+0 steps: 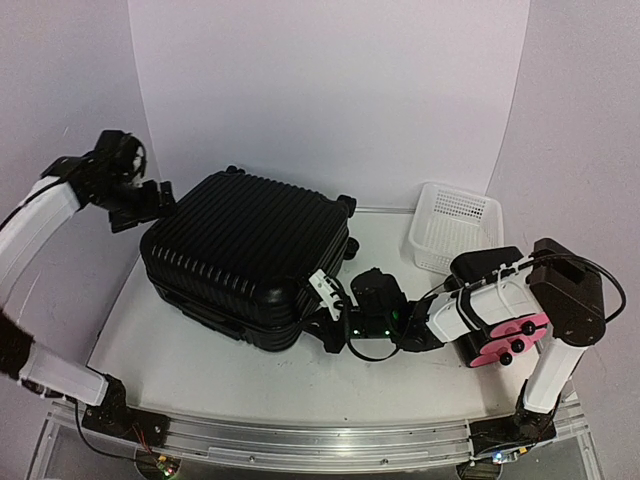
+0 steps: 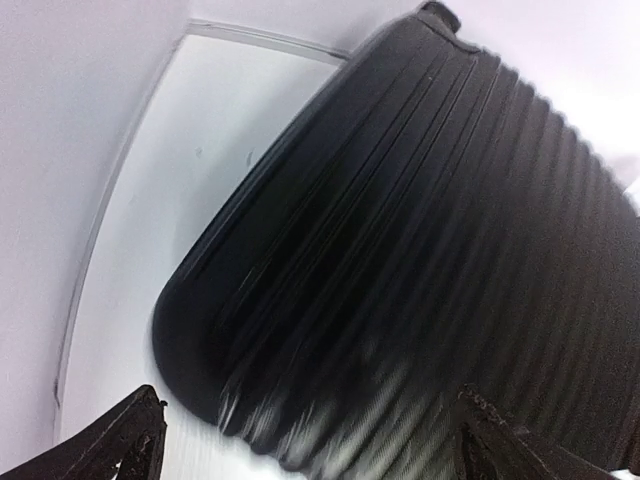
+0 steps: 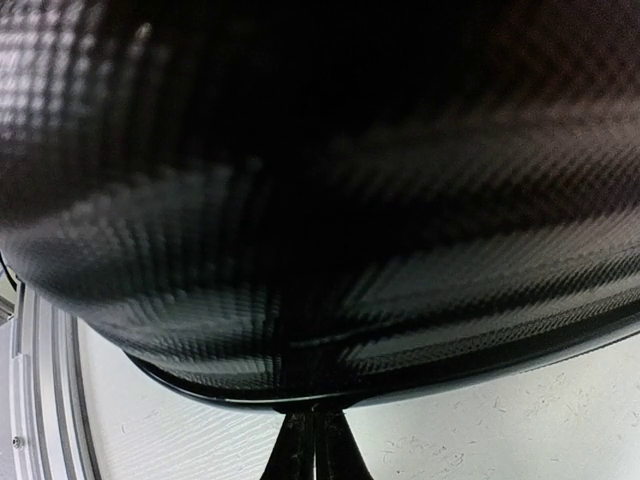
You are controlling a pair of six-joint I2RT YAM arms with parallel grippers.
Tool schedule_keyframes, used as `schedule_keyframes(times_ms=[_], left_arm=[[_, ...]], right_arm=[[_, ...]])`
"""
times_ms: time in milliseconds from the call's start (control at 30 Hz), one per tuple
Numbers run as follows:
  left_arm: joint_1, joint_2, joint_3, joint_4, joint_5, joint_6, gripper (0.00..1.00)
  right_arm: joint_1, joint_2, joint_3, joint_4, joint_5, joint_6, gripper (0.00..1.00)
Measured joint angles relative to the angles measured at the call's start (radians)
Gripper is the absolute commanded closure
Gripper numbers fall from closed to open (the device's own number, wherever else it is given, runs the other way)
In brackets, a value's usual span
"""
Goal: Open, take out, and arrange the luggage
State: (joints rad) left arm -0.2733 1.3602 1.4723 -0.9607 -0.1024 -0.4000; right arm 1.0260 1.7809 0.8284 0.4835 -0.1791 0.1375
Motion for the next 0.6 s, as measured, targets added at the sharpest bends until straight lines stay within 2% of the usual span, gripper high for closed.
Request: schedule_keyframes(times_ms=[100,167,233,333,433,600], left_arm=[[0.007,-0.266,-0.161,-0.008,0.029,-0.151,0.12],[0.01,-0.424,-0.293,0.004,0.111,-0.274,0.19],[0.01,-0.506,-0.418,0.044,0.214,-0.378,0.24],[0.008,-0.491,-0.581,0.099,0.34,-0.515,0.31],[0.008,-0.454,-0.683,0.157,0.388,-0.614,0.37],[0.008,-0.444,-0.866,0.418,0.479,-0.8,0.39]], right_arm=[[0.0,0.0,0.0,0.0,0.0,0.0,1.0],[0.0,0.0,0.0,0.001,0.0,0.0,1.0],[0.0,0.0,0.0,0.0,-0.001,0.0,1.0],[0.0,0.0,0.001,0.0,-0.002,0.0,1.0],[0.0,0.0,0.001,0.0,-0.003,0.0,1.0],[0.0,0.0,0.003,-0.002,-0.003,0.001,1.0]])
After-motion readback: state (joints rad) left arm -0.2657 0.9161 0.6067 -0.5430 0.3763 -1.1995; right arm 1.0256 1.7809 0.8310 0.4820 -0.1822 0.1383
